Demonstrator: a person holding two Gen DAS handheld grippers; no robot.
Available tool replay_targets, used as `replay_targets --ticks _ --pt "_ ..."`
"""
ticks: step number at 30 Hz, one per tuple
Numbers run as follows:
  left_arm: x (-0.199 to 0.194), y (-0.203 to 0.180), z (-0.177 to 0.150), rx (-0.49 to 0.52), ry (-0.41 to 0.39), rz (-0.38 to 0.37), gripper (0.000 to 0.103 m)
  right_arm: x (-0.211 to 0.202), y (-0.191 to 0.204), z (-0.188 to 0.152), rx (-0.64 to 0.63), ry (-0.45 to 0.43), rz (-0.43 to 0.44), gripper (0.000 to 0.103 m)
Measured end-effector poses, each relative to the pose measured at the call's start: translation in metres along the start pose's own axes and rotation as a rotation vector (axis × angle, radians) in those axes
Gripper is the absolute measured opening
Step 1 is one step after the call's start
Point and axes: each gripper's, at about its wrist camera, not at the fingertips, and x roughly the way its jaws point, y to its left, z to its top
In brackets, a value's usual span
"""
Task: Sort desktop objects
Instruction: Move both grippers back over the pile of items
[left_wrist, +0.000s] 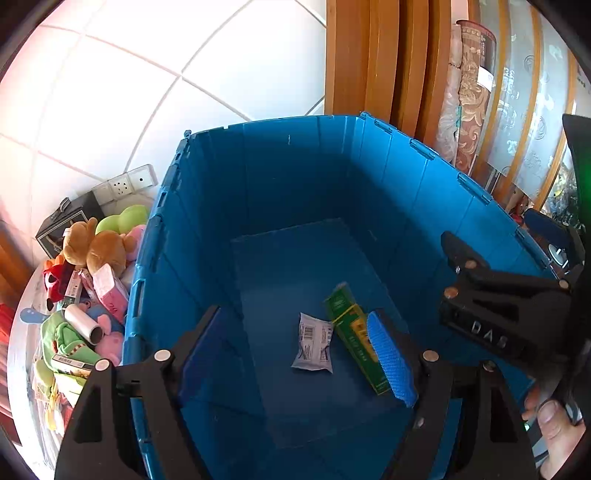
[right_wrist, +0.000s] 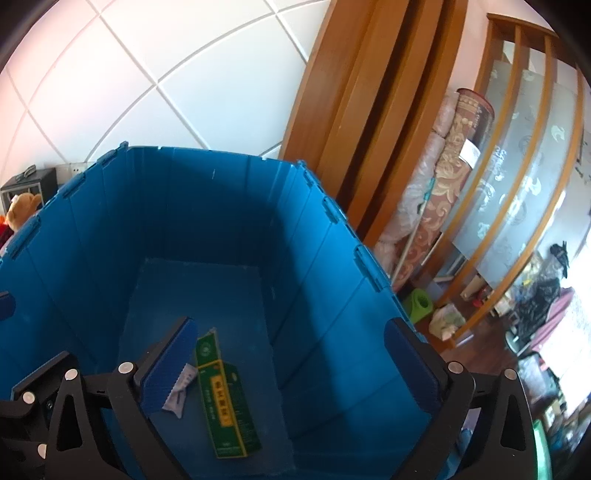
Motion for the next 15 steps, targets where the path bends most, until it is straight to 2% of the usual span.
replay_targets --ticks 5,10,15 --pt "-0.019 0.006 -0.006 -0.008 -0.063 0.008 0.079 -0.003 -0.008 -0.001 0.047 -0.021 0.015 0.103" --pt "-0.050 0.023 -0.014 -0.065 -0.173 -0.013 0.079 -0.008 -0.008 -0.003 0.057 -0.050 0.010 0.103" --pt "-0.077 0.051 -0.020 -0.119 -0.256 -0.023 0.079 -0.023 -0.003 -0.009 0.059 -0.150 -0.054 0.103"
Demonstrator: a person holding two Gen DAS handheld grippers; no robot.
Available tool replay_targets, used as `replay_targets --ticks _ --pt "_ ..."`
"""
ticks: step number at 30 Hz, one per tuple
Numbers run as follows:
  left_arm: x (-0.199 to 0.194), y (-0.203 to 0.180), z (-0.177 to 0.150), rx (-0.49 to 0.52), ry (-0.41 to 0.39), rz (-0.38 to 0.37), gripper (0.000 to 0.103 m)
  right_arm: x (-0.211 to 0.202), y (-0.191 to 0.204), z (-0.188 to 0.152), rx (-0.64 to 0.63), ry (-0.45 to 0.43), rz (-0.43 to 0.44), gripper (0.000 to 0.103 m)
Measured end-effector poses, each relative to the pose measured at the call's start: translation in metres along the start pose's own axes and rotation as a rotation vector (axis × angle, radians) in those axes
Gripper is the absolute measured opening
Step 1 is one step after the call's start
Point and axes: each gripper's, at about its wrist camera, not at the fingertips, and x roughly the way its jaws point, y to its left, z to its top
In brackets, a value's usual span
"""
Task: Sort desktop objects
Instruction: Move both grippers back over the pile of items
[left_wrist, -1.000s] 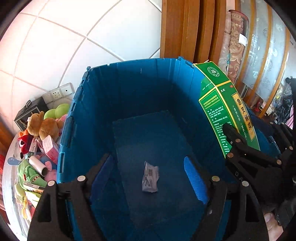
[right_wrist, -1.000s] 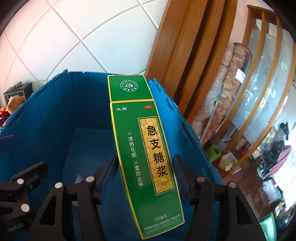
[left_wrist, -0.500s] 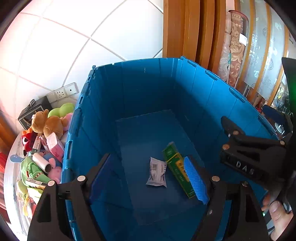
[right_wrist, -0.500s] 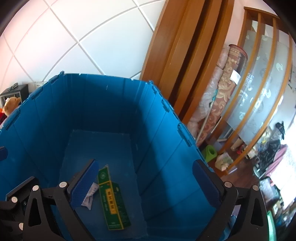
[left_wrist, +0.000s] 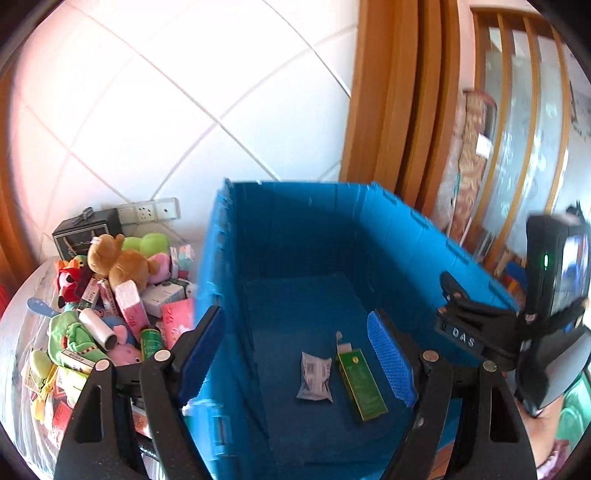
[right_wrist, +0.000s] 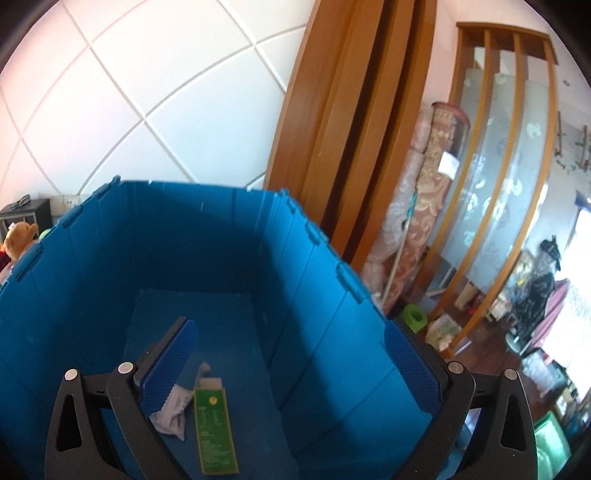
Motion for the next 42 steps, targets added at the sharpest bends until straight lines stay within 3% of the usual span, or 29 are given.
replay_targets --ticks 4,8,18,21,24,28,34,42 --pt "-0.018 0.025 -0.002 -0.035 -0.048 0.021 0.079 -0.014 0.006 -0.006 -0.023 -0.076 0.003 0.103" --pt "-0.033 0.054 -0.008 -0.071 -0.102 0.090 0.079 -0.020 0.006 -0.009 -0.001 -0.052 0.091 0.103" --pt "-0.048 0.138 -0.040 -0.136 -0.087 0.193 0.079 -0.092 0.038 -0.006 0.104 -0.216 0.337 0.103" --pt "-0.054 0.171 -0.056 -0.157 -0.080 0.232 0.079 -0.107 0.064 -0.001 0.083 -0.244 0.430 0.103" --pt "-0.059 0.205 -0.075 -0.154 -0.073 0.302 0.079 -0.122 0.091 0.001 0.047 -0.269 0.466 0.103" --pt "-0.061 0.256 -0.108 -0.157 -0.028 0.386 0.079 -0.138 0.129 -0.002 0.027 -0.292 0.536 0.103" --pt "-0.067 0.325 -0.156 -0.209 0.035 0.468 0.079 -0.160 0.171 0.002 0.026 -0.336 0.575 0.103" --pt "-0.055 0.388 -0.201 -0.242 0.149 0.473 0.079 -0.173 0.243 -0.010 -0.056 -0.331 0.668 0.103"
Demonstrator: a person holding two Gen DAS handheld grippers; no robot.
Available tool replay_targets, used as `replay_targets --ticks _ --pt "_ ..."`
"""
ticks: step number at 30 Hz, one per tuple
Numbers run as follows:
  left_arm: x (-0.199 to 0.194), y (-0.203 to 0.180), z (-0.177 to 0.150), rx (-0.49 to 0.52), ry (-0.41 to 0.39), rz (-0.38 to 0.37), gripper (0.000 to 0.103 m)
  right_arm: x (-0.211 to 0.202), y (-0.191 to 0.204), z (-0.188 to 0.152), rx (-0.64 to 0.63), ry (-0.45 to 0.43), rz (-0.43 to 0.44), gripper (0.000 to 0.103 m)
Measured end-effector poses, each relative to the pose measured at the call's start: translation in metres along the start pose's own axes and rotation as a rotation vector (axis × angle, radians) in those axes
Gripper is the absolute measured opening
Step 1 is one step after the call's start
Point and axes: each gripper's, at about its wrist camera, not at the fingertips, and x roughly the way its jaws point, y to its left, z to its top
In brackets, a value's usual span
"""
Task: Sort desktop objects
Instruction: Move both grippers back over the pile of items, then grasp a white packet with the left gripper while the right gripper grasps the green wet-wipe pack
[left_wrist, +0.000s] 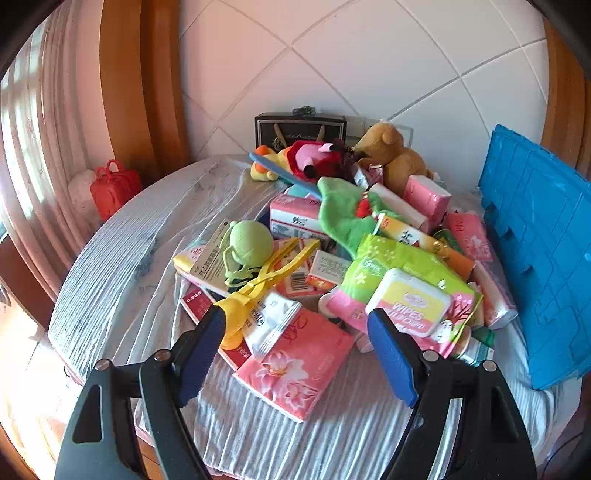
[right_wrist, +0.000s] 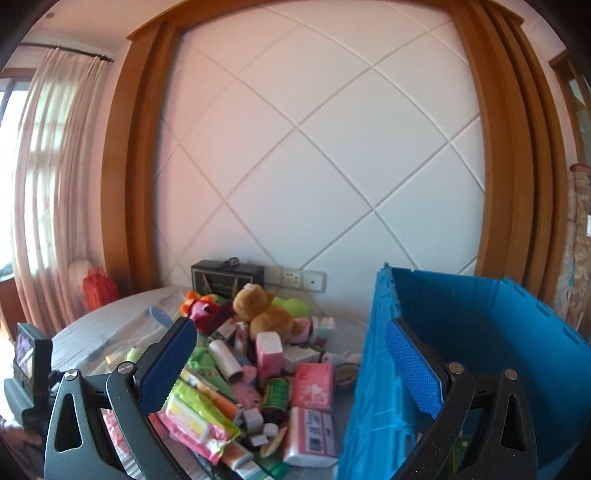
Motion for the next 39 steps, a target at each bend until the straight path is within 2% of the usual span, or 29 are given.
replay_targets --ticks 4,10,13,16,20,24,27,30,31,34,39 --pt "0.025 0.016 -0.006 0.022 0.037 0.037 0.079 0.024 0.039 -0.018 -0.044 0.063 0.047 0.103" --pt "0.060 0.030 -0.016 0.045 0.106 0.031 0.079 0.079 0.064 -0.057 0.001 0.216 0.112 0.103" --pt "0.074 0.030 -0.017 0.052 0.126 0.015 0.079 0.113 0.070 -0.087 0.008 0.334 0.087 0.103" --pt "0.090 0.026 -0.017 0.076 0.149 0.017 0.079 0.135 0.076 -0.113 -0.008 0.415 0.063 0.103" --pt "0.108 0.023 -0.018 0.079 0.160 0.045 0.079 0.152 0.080 -0.141 -0.001 0.506 0.073 0.103" --pt "0.118 0.017 -0.014 0.123 0.122 0.115 0.079 0.165 0.080 -0.160 0.006 0.557 0.054 0.103" --pt "0.124 0.017 -0.010 0.127 0.120 0.113 0.079 0.171 0.078 -0.167 0.018 0.591 0.060 0.103" --pt "0.125 0.019 -0.008 0.136 0.104 0.130 0.066 0.177 0.077 -0.172 0.036 0.612 0.077 0.103" --pt "0.123 0.021 -0.006 0.137 0.095 0.128 0.057 0.179 0.078 -0.173 0.040 0.623 0.085 0.103" --pt "0.116 0.028 -0.002 0.103 0.103 0.090 0.021 0.184 0.079 -0.175 0.044 0.635 0.105 0.103" --pt "0.107 0.042 -0.004 0.049 0.115 0.030 0.016 0.194 0.079 -0.175 0.078 0.640 0.156 0.103"
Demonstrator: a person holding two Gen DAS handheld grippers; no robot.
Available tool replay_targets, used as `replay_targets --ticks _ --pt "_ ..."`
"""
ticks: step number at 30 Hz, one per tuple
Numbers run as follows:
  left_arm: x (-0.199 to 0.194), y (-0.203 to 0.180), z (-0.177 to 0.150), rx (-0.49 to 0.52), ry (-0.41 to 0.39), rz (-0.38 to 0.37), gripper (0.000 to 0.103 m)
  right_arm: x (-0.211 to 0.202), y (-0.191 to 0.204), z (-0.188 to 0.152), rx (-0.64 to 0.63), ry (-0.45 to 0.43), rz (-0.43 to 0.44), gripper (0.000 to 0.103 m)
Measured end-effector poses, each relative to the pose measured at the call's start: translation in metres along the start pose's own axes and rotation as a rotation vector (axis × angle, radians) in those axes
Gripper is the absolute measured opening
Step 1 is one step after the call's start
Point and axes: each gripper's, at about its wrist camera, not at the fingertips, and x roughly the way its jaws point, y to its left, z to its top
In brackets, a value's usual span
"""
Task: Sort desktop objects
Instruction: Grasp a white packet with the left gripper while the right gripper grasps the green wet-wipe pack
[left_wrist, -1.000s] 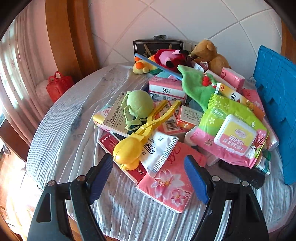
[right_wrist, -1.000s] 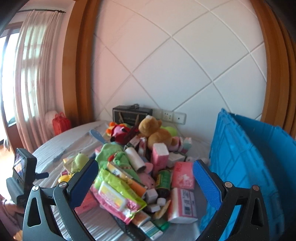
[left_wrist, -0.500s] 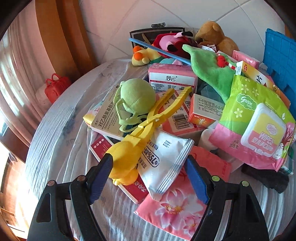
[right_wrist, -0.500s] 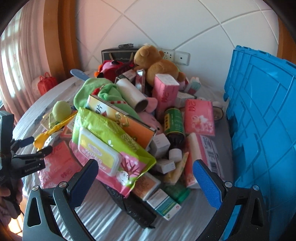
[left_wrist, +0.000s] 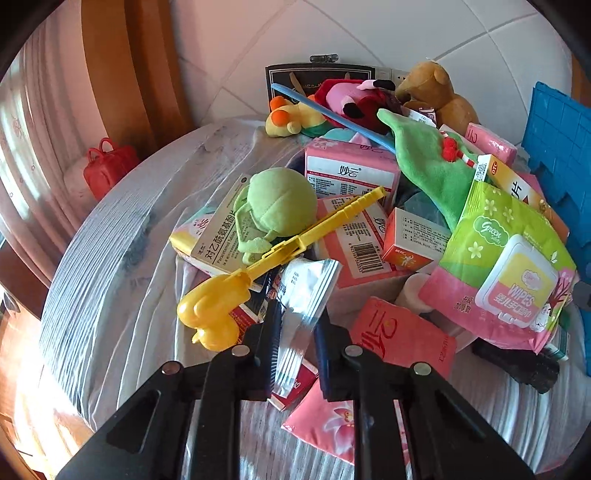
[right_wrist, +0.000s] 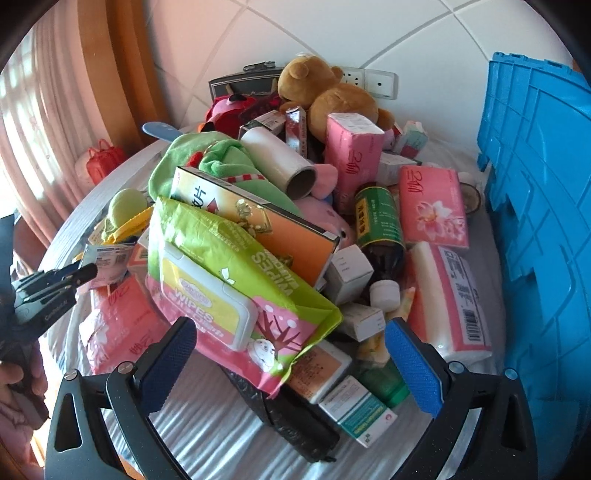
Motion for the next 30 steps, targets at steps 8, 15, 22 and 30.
replay_targets --ticks 8,15,22,30 --pt "-0.020 0.007 0.000 -0.064 -0.001 -0.087 0.012 0.020 0.010 0.014 -0.093 0.040 -0.001 0.103" --pt "-0.031 0.001 0.007 -0.070 -0.026 -0.123 0.012 0.037 0.019 0.027 -0.159 0.075 0.031 0.103" --pt "-0.018 0.003 -0.001 -0.081 0.024 -0.109 0.012 0.032 0.035 0.019 -0.190 0.119 0.045 0.056" --pt "0.001 0.001 -0.002 -0.056 0.084 -0.064 0.017 0.040 0.051 0.011 -0.231 0.168 0.109 0.067"
